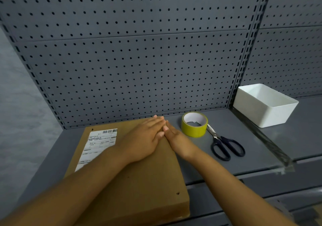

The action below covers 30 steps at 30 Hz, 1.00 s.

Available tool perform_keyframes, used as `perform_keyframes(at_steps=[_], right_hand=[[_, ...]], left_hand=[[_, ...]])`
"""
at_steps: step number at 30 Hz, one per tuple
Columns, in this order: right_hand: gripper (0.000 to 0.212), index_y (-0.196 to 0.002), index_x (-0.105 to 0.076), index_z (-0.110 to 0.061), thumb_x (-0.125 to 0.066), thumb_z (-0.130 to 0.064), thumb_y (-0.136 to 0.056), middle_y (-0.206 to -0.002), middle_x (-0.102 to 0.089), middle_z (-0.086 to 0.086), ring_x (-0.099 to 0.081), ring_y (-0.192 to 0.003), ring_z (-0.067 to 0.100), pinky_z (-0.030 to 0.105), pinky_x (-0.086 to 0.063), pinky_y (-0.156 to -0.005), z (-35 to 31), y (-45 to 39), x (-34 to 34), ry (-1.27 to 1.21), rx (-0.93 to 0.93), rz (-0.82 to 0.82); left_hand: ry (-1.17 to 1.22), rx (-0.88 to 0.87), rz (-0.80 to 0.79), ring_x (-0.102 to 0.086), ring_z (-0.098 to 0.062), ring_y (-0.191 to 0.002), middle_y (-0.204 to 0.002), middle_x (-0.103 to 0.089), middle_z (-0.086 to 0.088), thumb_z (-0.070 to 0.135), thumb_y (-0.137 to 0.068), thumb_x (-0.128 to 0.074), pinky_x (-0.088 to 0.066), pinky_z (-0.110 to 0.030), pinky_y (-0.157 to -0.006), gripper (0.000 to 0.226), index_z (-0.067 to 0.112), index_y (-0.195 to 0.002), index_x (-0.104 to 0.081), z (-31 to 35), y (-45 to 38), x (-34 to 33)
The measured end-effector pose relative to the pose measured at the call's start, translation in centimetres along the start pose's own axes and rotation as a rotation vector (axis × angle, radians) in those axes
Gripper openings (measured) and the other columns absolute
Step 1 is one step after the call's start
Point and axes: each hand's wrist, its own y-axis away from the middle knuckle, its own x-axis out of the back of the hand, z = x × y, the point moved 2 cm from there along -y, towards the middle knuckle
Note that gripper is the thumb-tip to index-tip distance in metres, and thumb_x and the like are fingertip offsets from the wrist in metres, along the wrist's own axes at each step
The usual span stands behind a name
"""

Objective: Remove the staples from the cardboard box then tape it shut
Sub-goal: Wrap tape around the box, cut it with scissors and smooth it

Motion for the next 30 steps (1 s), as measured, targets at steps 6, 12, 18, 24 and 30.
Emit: perform_keyframes(at_steps=[6, 12, 18, 24, 30], right_hand=[[0.052, -0.153, -0.017, -0.022, -0.026, -0.038, -0.104, -0.16, -0.017, 0.0, -0.016, -0.146, 0.012, 0.022, -0.013, -0.115, -0.7, 0.3, 0.1, 0.084, 0.026, -0.014], [0.056, -0.154, -0.008, -0.018, -0.023, -0.038, -0.104, -0.157, -0.025, 0.005, -0.029, -0.142, 0.021, 0.027, -0.022, -0.112, -1.6, 0.2, 1.5, 0.351, 0.014, -0.051], [0.055, -0.154, -0.007, -0.016, -0.026, -0.032, -0.105, -0.161, -0.013, 0.002, -0.013, -0.148, 0.015, 0.031, -0.01, -0.119, -1.9, 0.4, 1.3, 0.515, 0.095, -0.042], [0.055, -0.154, -0.007, -0.024, -0.023, -0.04, -0.104, -0.16, 0.001, -0.012, -0.003, -0.148, 0.008, 0.04, 0.001, -0.121, -1.8, 0.0, 2.4, 0.683, 0.09, -0.114], [0.053, -0.153, -0.005, -0.029, -0.025, -0.038, -0.104, -0.159, 0.001, -0.018, 0.0, -0.147, 0.003, 0.04, 0.001, -0.121, -1.0, 0.2, 1.9, 0.525, 0.112, -0.111]], left_hand=[[-0.051, 0.031, 0.018, -0.006, -0.002, -0.145, -0.16, -0.012, 0.01, 0.04, -0.103, -0.022, -0.003, -0.02, -0.116, 0.053, 0.024, -0.153, -0.015, 0.2, 0.2, -0.2], [-0.01, 0.06, -0.015, -0.01, -0.004, -0.145, -0.159, -0.015, 0.009, 0.034, -0.103, -0.029, -0.003, -0.02, -0.114, 0.053, 0.025, -0.153, -0.014, 0.5, -0.2, 0.1], [0.025, 0.141, 0.018, 0.002, -0.006, -0.147, -0.161, 0.002, 0.003, 0.038, -0.103, -0.027, 0.001, -0.02, -0.114, 0.061, 0.018, -0.153, 0.001, 0.4, 0.3, -0.3], [0.07, 0.157, 0.065, -0.009, -0.008, -0.146, -0.159, -0.015, 0.002, 0.038, -0.101, -0.033, -0.004, -0.02, -0.114, 0.057, 0.02, -0.152, -0.014, 0.3, 0.4, -0.3], [0.066, 0.155, 0.061, -0.007, -0.006, -0.146, -0.16, -0.012, 0.006, 0.038, -0.101, -0.032, -0.004, -0.022, -0.116, 0.057, 0.023, -0.153, -0.013, 0.2, 0.2, -0.5]])
